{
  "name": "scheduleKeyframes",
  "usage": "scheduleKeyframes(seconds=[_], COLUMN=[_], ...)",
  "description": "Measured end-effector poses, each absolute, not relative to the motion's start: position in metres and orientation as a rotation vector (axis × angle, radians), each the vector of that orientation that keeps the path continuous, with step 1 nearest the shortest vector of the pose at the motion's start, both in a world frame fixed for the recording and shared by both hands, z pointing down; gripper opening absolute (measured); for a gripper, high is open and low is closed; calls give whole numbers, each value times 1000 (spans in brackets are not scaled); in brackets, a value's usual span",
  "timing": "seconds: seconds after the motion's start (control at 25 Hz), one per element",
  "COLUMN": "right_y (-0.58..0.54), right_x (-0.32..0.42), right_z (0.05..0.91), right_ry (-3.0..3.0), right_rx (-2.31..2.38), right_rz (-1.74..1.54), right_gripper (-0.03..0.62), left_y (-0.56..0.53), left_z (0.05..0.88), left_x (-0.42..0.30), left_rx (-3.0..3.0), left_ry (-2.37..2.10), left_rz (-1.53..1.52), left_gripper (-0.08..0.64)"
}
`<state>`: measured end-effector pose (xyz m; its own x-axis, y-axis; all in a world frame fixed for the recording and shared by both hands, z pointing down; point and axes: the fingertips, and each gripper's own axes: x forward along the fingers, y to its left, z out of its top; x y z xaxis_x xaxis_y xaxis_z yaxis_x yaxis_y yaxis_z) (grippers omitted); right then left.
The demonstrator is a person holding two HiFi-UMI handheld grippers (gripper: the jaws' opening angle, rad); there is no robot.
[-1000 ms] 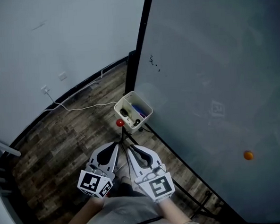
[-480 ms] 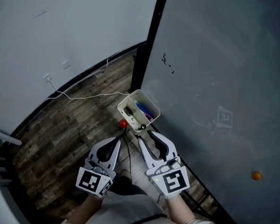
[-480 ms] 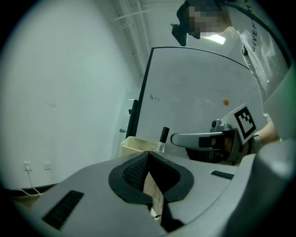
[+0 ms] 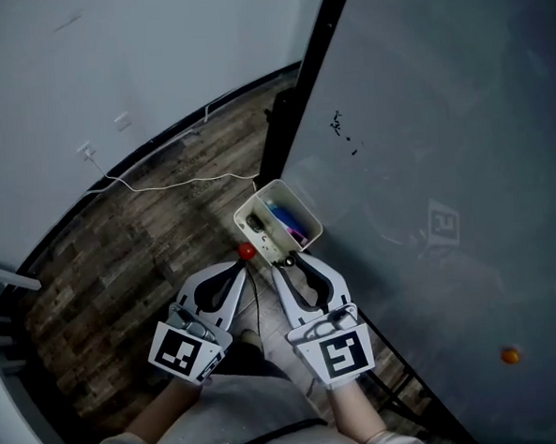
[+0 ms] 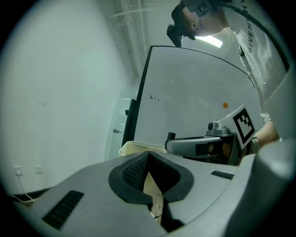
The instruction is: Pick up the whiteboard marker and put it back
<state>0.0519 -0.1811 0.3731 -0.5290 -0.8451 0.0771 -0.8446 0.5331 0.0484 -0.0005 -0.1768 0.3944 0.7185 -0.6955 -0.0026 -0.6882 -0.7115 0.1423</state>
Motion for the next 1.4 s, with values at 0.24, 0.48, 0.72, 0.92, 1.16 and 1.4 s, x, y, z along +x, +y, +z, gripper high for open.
scheduleKeyframes(seconds=[0.24,0.48,0.72,0.92,1.16,1.4], right_y=[-185,-187,-190,-193,-193,-192], right_x=[50,50,52,53,56,59], right_z=[378,385,387,384,372,363], right_ry=[-2635,-2619,-2619,-2616,-2633,-2638], right_rx=[1490,1518,1552,1565,1576,1582], right_rz=[5,50,104,101,109,113], right_gripper=[106,103,78,76,75,75], left_y=[-187,-195,-200,-206,-208,-209], left_z=[395,396,394,391,387,383], left_x=[-4,-1,0,-2,-4,-6], left_rx=[2798,2805,2815,2820,2825,2828], left_ry=[-1083,-1044,-1016,-1010,-990,-983], left_rz=[-93,-102,-104,-115,-119,-120], left_gripper=[15,15,15,15,15,15])
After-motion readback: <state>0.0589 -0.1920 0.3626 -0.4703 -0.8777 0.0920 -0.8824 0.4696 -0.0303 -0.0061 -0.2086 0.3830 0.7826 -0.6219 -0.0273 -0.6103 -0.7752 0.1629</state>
